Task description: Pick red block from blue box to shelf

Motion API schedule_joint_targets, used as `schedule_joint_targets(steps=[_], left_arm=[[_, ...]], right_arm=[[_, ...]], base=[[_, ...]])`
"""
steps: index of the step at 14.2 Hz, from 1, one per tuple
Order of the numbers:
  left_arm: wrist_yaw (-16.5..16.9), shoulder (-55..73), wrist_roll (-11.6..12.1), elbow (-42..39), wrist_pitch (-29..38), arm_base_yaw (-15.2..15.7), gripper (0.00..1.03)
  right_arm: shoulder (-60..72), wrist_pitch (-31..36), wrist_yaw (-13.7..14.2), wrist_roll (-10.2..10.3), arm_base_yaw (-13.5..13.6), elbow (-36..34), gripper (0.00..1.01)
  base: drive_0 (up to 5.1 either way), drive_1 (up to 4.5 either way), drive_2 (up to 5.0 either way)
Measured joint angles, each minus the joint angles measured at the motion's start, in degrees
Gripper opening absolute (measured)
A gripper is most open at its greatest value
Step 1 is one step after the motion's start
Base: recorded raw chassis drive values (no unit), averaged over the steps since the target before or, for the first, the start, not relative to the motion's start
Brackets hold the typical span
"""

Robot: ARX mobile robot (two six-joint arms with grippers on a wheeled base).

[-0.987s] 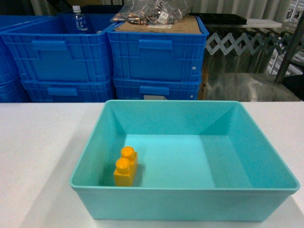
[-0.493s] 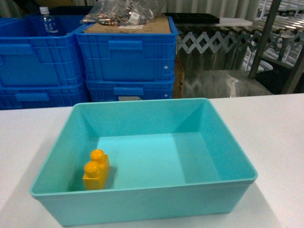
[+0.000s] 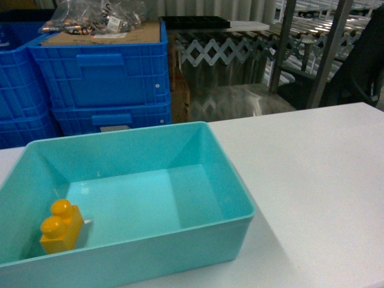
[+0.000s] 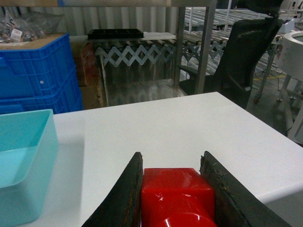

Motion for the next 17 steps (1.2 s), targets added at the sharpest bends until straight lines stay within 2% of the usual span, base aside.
schedule_joint_targets(steps=[17], left_arm=[[0.0,0.0,0.0,0.0,0.0,0.0,0.98]], right_arm=[[0.0,0.0,0.0,0.0,0.0,0.0,0.29]], base=[[-1.6,-1.60,-1.6]])
